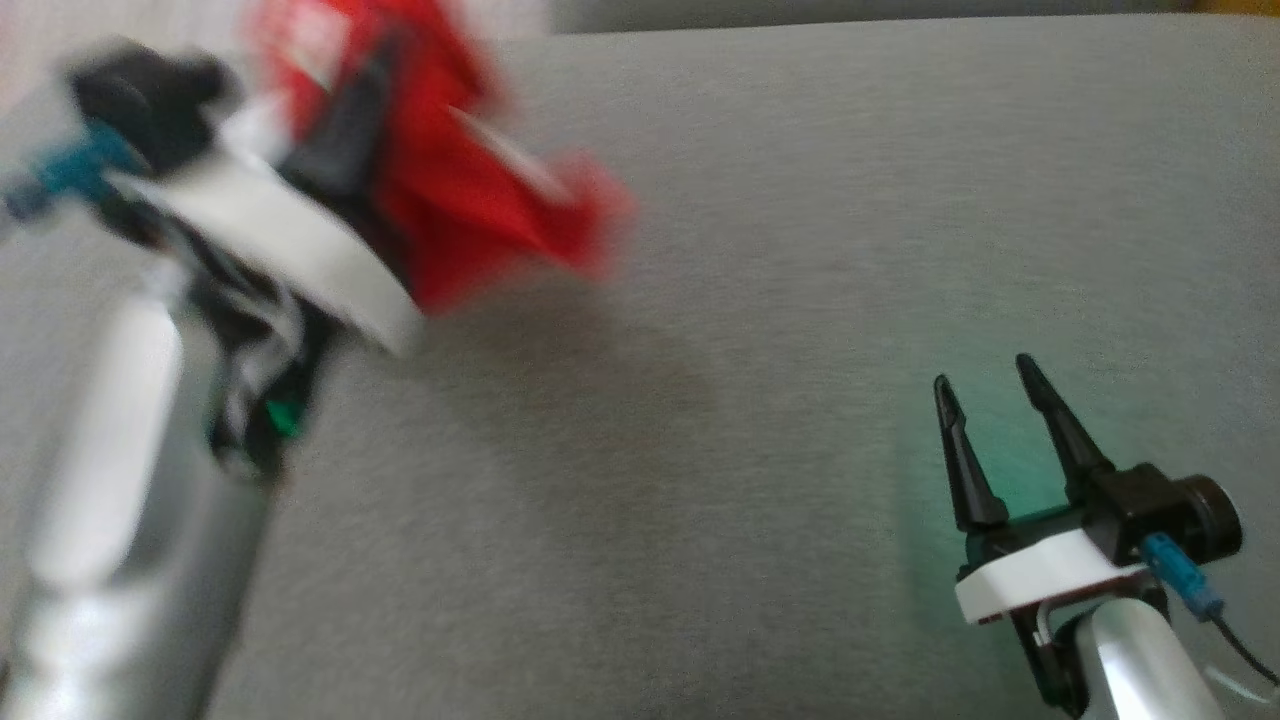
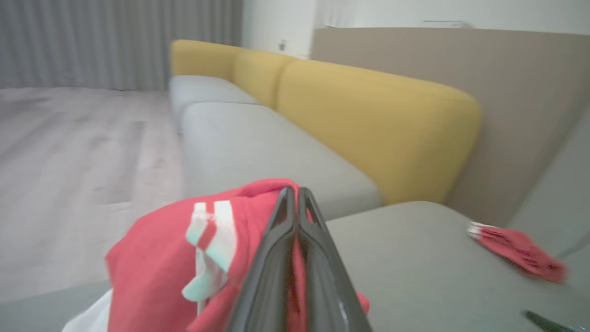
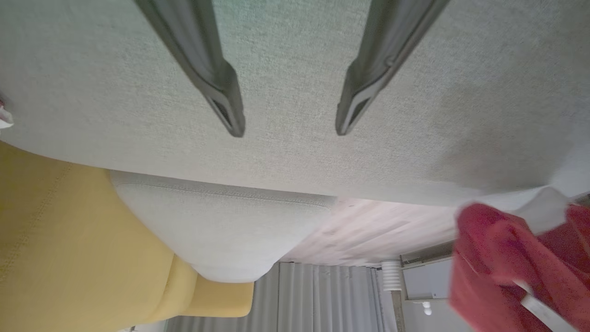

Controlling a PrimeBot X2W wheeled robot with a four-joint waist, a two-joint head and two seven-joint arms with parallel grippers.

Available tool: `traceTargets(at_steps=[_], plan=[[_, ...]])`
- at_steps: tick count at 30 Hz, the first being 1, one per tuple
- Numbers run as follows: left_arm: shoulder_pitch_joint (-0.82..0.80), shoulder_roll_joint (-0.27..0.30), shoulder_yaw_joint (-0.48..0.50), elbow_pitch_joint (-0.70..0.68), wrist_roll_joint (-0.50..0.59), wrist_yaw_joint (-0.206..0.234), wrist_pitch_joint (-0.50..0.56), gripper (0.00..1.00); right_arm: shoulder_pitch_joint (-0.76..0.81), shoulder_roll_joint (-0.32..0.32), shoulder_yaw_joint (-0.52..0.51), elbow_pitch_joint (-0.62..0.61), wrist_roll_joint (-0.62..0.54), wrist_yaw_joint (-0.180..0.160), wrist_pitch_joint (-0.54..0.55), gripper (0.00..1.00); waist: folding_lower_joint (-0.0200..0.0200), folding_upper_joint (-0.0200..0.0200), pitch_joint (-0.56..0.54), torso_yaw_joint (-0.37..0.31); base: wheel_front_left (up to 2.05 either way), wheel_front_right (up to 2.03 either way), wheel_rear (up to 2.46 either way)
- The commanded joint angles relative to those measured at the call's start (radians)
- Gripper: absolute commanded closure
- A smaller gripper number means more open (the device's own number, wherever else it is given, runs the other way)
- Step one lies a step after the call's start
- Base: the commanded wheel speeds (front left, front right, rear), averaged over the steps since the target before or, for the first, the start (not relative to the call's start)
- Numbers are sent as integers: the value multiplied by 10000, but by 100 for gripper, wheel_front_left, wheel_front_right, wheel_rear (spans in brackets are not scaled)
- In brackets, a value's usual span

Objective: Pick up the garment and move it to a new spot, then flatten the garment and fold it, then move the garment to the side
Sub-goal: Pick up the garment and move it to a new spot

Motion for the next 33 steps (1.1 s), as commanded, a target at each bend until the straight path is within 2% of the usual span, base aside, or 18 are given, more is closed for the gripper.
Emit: traceTargets(at_steps=[1, 4, 6, 8, 11, 15, 19, 21, 24, 28, 33], plan=[[-197, 593, 273, -947, -285, -53, 311, 100, -260, 47, 243, -216, 52, -7, -139, 0, 2, -1, -404, -778, 0, 0, 0], [657, 693, -390, -3210, -1177, -50, 1475, 100, -346, 204, 286, -11, 131, -7, -232, 0, 2, -1, -324, -1412, 0, 0, 0], [1037, 605, -861, -4167, -1502, 32, 2048, 100, -470, 298, 328, 101, 196, -7, -273, 0, 2, -1, -180, -1897, 0, 0, 0], [1262, 448, -1367, -4600, -1564, 151, 2439, 100, -584, 377, 340, 215, 286, -7, -298, 0, 2, -1, -39, -2333, 0, 0, 0], [1407, 62, -2021, -4481, -1485, 286, 2667, 100, -760, 460, 391, 234, 478, -7, -313, 0, 2, -1, 174, -2983, 0, 0, 0], [1220, -480, -2615, -2707, -922, 421, 2441, 100, -888, 502, 471, 187, 840, -7, -317, 0, 2, -1, 458, -3754, 0, 0, 0], [800, -890, -2663, -642, -194, 609, 1601, 100, -976, 506, 550, 157, 1097, -7, -318, 0, 2, -1, 586, -4065, 0, 0, 0], [540, -978, -2569, 468, 351, 891, 993, 100, -995, 506, 546, 154, 1126, -7, -318, 0, 2, -1, 614, -4115, 0, 0, 0], [143, -752, -2391, 2075, 1423, 1555, -58, 100, -1022, 507, 535, 169, 1082, -7, -318, 0, 2, -1, 634, -4141, 0, 0, 0], [-204, -540, -1987, 3698, 1963, 2193, -1235, 100, -1024, 508, 341, 182, 919, -7, -318, 0, 2, -1, 618, -3953, 0, 0, 0], [-684, -388, -1518, 5218, 2158, 2587, -2603, 100, -1018, 508, 285, 232, 671, -7, -319, 0, 2, -1, 534, -3533, 0, 0, 0]])
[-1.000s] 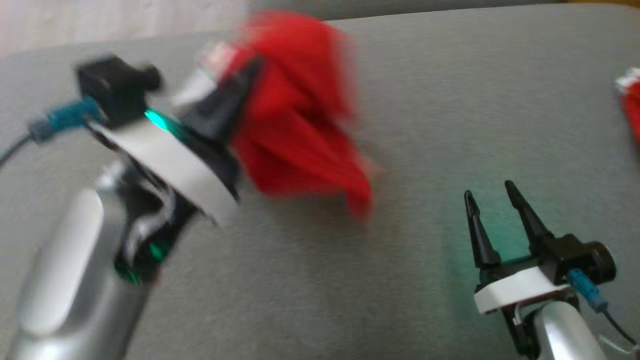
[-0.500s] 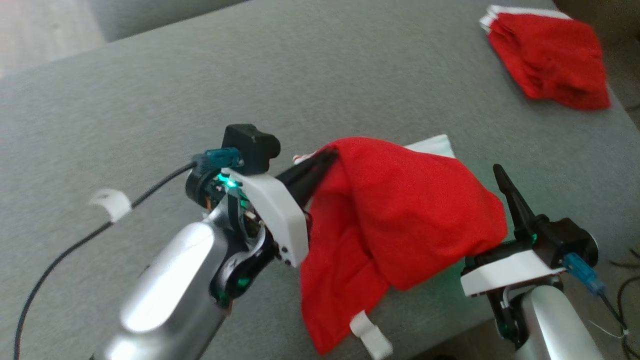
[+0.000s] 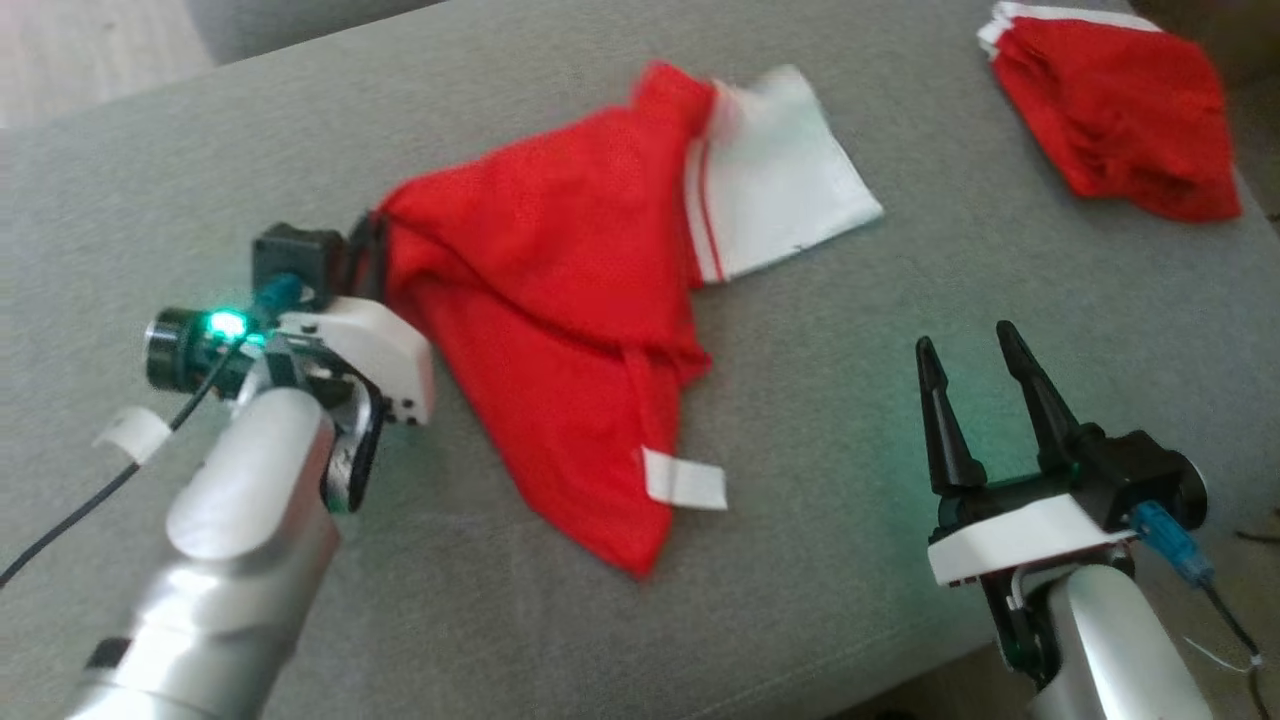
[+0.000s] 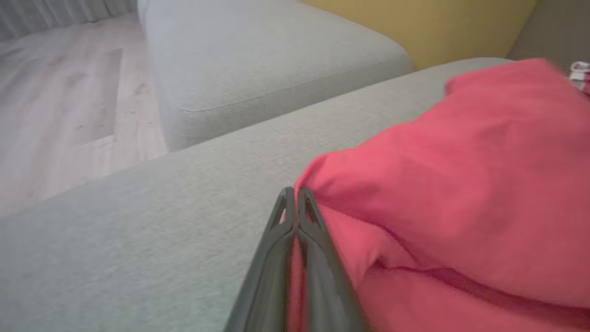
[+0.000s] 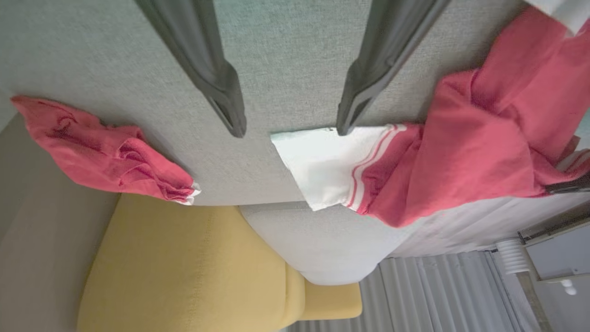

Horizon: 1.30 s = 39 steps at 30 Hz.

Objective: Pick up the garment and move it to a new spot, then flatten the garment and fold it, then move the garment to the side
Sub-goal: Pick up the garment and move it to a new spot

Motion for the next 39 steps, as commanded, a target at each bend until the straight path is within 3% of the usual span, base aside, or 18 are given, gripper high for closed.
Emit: traceTargets(at_steps=[1, 3, 8, 13, 17, 21, 26, 28, 39], plan=[[-793, 251, 457, 170, 78, 93, -594, 87, -315, -8, 196, -283, -121, -7, -133, 0, -1, -1, -89, 280, 0, 0, 0], [-854, 99, 559, 643, -80, 9, -945, 0, -316, -8, 204, -256, -184, -7, -133, 0, -1, -1, -162, 437, 0, 0, 0], [-680, -172, 784, 1201, -378, -69, -1888, 0, -244, -7, 169, -214, -302, -7, -133, 0, -1, -1, -434, 756, 0, 0, 0], [14, -253, 1161, 779, -719, -13, -2980, 0, -62, -7, 77, -213, -389, -7, -133, 0, -1, -1, -763, 921, 0, 0, 0], [1299, -341, 1428, -661, -891, 25, -3624, 0, 186, -7, -187, -352, -526, -7, -133, 0, -1, -1, -1006, 1095, 0, 0, 0], [3024, -360, 1733, -2593, -576, 458, -3760, 0, 402, -7, -572, -525, -690, -7, -133, 0, -1, -1, -1163, 1333, 0, 0, 0], [5595, -687, 2342, -4972, 630, 858, -3770, 0, 876, -71, -1195, -645, -950, -7, -133, 0, -1, -1, -1540, 1861, 0, 0, 0], [6340, -791, 2539, -5260, 1057, 911, -3770, 0, 1050, -109, -1375, -628, -1027, -7, -133, 0, -1, -1, -1716, 2040, 0, 0, 0], [8438, -1272, 3617, -5194, 2227, 49, -3772, 0, 1703, -156, -1493, -35, -1090, -7, -133, 0, -1, -1, -2545, 3105, 0, 0, 0]])
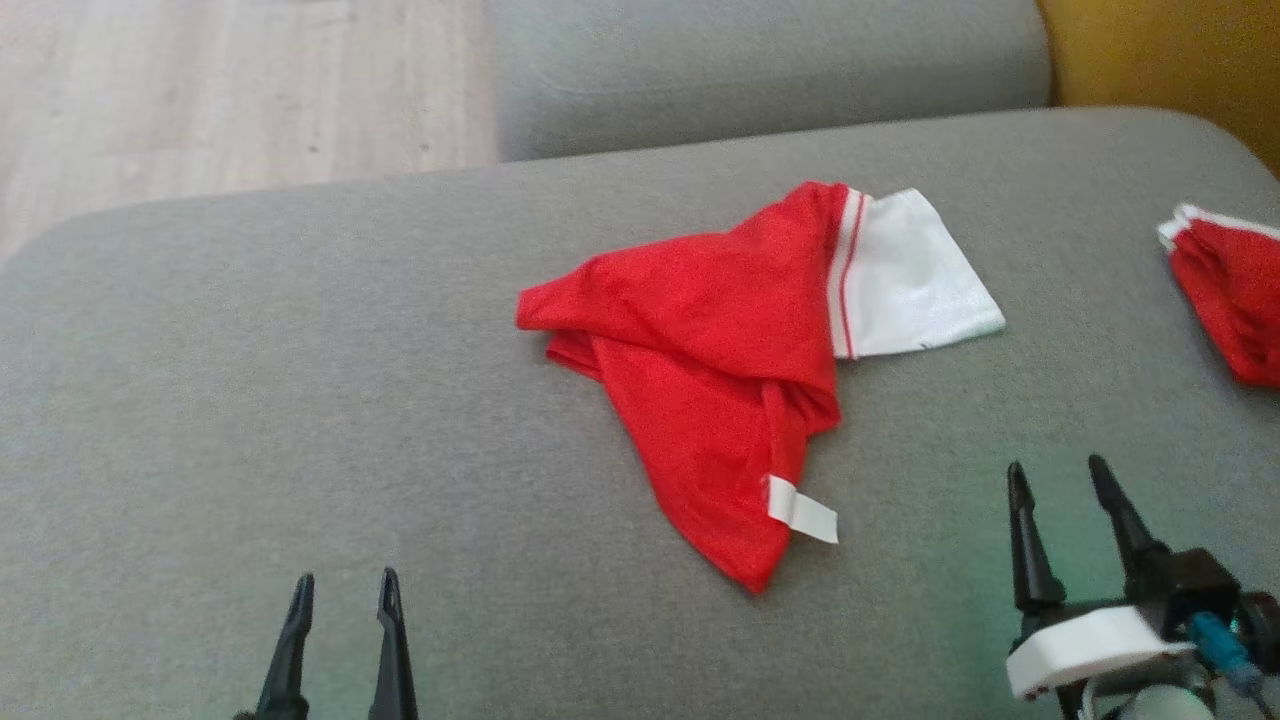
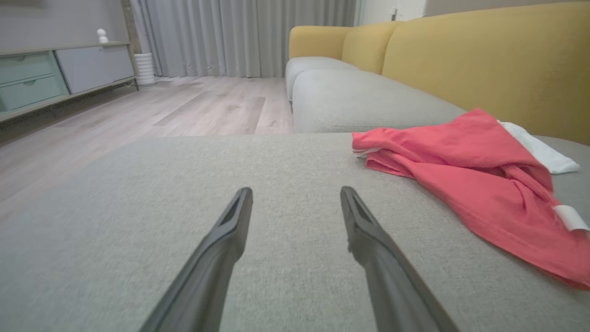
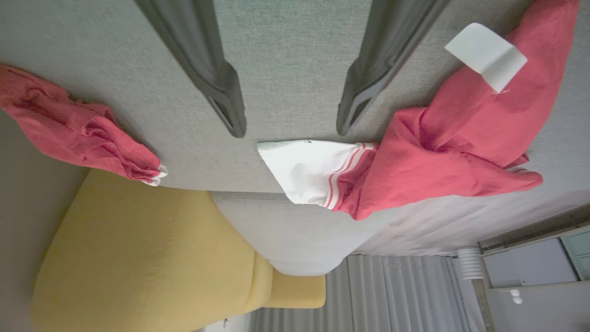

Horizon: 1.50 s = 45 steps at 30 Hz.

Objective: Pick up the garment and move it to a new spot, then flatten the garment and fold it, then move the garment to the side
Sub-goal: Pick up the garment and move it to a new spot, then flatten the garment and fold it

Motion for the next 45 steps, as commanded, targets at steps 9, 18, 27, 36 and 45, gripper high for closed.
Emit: traceTargets(at_steps=[9, 18, 27, 36, 45], plan=[[-23, -430, 812, 92, 432, -612, -96, 0, -114, -89, 506, 182, 170, -7, -110, 0, 1, -1, -388, 650, 0, 0, 0], [60, -588, 1131, 156, 594, -860, -97, 0, -118, -67, 613, 254, 182, -7, -110, 0, 1, -1, -383, 595, 0, 0, 0], [-622, -679, 640, -292, 817, -1348, -97, 0, -390, -81, 701, 74, 149, -7, -111, 0, 1, -1, -124, 74, 0, 0, 0], [-3324, -726, -2419, 972, 1062, -1869, 1315, 0, -990, -129, 832, -397, 239, -7, -111, 0, 1, -1, 656, -950, 0, 0, 0], [-5055, -730, -5035, 3223, -89, -1355, 2366, 0, -1495, -85, 1081, -493, 468, -7, -111, 0, 1, -1, 1362, -2059, 0, 0, 0]])
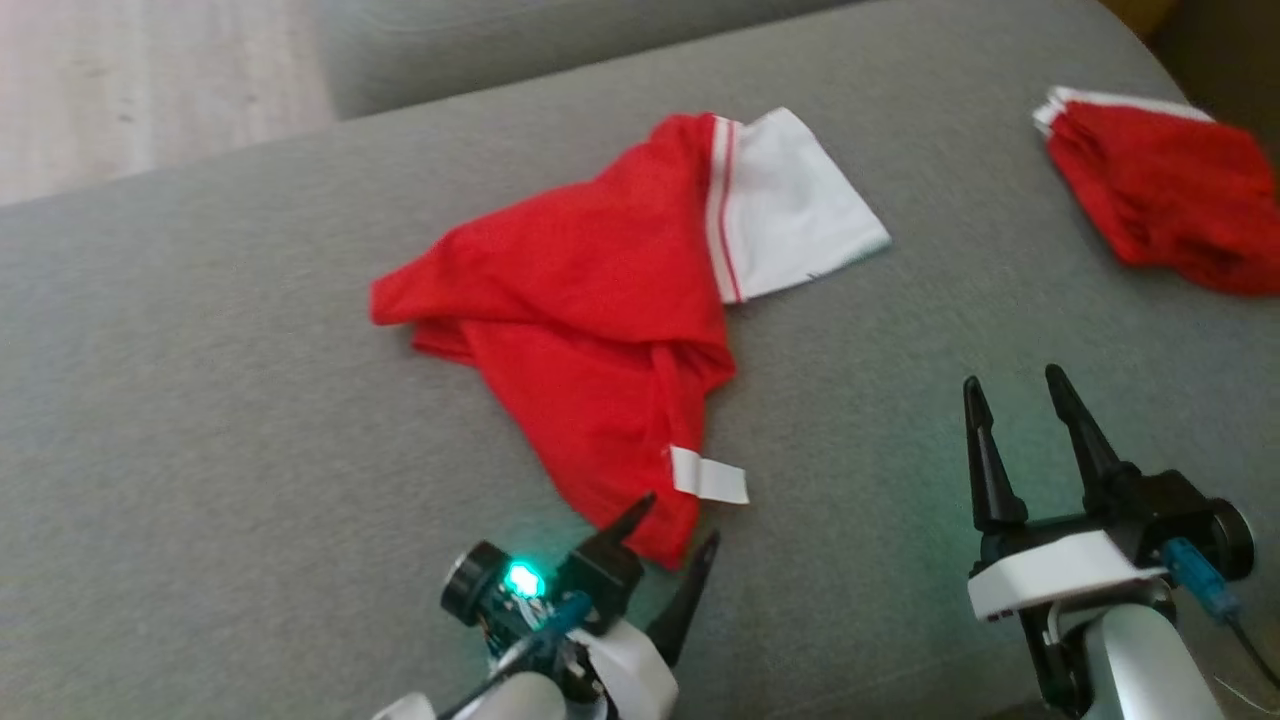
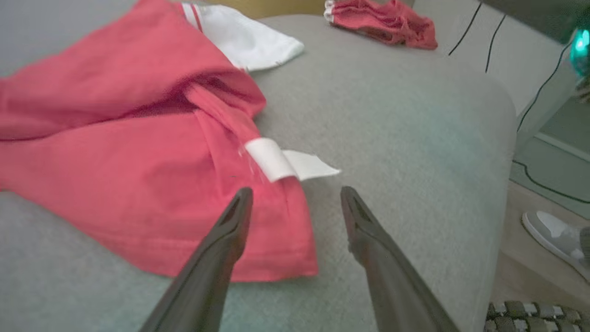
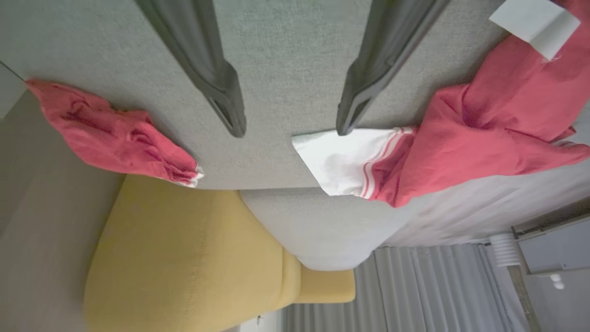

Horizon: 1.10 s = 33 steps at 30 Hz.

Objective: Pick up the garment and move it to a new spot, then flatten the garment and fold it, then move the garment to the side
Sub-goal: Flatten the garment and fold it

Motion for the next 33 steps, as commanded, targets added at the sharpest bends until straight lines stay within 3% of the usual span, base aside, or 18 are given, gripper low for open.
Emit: traceTargets(at_steps=[1, 5, 8, 9, 10, 11, 12, 17, 21, 25, 27, 31, 33], plan=[[-487, -40, -71, 13, -105, 111, 4, 0, -361, -87, 240, -325, 59, -7, -109, 0, -2, 0, 335, -404, 0, 0, 0], [-757, -40, -569, 749, -414, 423, 117, 0, -461, -70, 180, -326, 121, -7, -109, 0, -2, 0, 498, -620, 0, 0, 0], [-1122, -40, -708, 1529, -317, 922, -71, 0, -523, -56, 153, -325, 149, -7, -109, 0, -2, 0, 552, -710, 0, 0, 0], [-1202, -40, -751, 1727, -309, 979, -84, 8, -527, -53, 143, -324, 151, -7, -109, 0, -2, 0, 552, -711, 0, 0, 0], [-1276, -40, -782, 1919, -308, 1034, -95, 29, -525, -50, 127, -319, 146, -7, -109, 0, -2, 0, 547, -707, 0, 0, 0], [-1343, -40, -825, 2121, -283, 1070, -75, 74, -520, -48, 118, -310, 136, -7, -109, 0, -2, 0, 536, -699, 0, 0, 0], [-1397, -40, -851, 2301, -282, 1091, -71, 100, -510, -46, 113, -298, 124, -7, -109, 0, -2, 0, 519, -687, 0, 0, 0], [-1463, -41, -729, 2637, -692, 936, -136, 100, -441, -40, 61, -244, 96, -7, -109, 0, -2, 0, 370, -573, 0, 0, 0], [-1457, -41, -128, 1628, -1832, 562, -274, 100, -354, -33, -16, -237, 109, -7, -109, 0, -2, 0, 204, -440, 0, 0, 0], [-1371, 63, 527, -1171, -2979, 41, -44, 100, -206, -27, -55, -212, 92, -7, -109, 0, -2, 0, -47, -265, 0, 0, 0], [-1150, 324, 880, -3058, -3543, -12, 379, 100, -139, -23, -39, -211, 118, -7, -109, 0, -2, 0, -172, -202, 0, 0, 0], [-598, 722, 1738, -6742, -4887, 335, 1427, 100, -26, -17, -27, -202, 178, -7, -109, 0, -2, 0, -365, -83, 0, 0, 0], [-449, 791, 2427, -8701, -5677, 888, 2007, 100, 21, -15, 3, -188, 264, -7, -109, 0, -2, 0, -481, -19, 0, 0, 0]])
